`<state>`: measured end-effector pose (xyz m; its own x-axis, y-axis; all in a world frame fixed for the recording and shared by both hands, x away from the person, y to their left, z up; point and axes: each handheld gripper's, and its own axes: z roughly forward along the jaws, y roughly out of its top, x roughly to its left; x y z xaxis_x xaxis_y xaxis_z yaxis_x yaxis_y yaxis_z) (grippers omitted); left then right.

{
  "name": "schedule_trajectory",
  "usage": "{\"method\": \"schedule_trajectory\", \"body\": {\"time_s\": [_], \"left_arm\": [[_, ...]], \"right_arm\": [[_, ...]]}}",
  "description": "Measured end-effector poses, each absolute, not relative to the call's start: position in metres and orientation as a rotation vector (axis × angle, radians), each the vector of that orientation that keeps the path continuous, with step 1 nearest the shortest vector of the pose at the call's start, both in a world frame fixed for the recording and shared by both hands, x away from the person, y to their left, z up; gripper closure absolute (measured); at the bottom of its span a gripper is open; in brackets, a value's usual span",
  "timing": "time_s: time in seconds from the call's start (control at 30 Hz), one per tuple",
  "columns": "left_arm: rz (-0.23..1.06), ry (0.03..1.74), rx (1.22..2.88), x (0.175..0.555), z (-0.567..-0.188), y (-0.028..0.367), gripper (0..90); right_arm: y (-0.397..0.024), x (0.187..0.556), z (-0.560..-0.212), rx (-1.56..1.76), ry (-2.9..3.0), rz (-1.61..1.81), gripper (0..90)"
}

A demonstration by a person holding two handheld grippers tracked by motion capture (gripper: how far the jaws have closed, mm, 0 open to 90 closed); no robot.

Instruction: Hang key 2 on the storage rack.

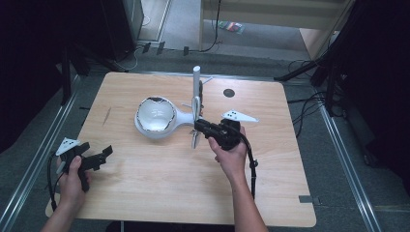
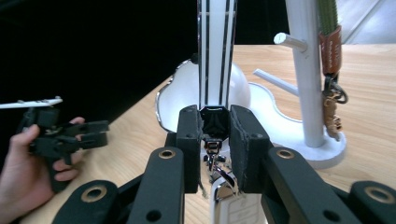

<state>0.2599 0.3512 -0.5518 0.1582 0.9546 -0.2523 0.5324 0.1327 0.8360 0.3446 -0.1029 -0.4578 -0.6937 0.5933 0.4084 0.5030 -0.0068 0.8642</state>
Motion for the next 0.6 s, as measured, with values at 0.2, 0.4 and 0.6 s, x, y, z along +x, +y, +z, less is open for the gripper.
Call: {"method": "schedule_trajectory", "body": {"time_s": [0.2,0.4,0.6], "left_arm": [[0.584,1.496,1.522,0.26,-0.552,0.351,0.7],[0.583,1.496,1.522,0.26,-0.552,0.351,0.6],[0.583,1.496,1.522,0.26,-0.552,0.351,0.7]], "right_arm": [[-0.106,0.355,-0.463,1.2,2.203,1.843,75.8],[-0.109,0.363,-0.466,1.233,2.214,1.888,75.8],[-0.11,0.37,-0.469,1.254,2.236,1.909,75.8]]}}
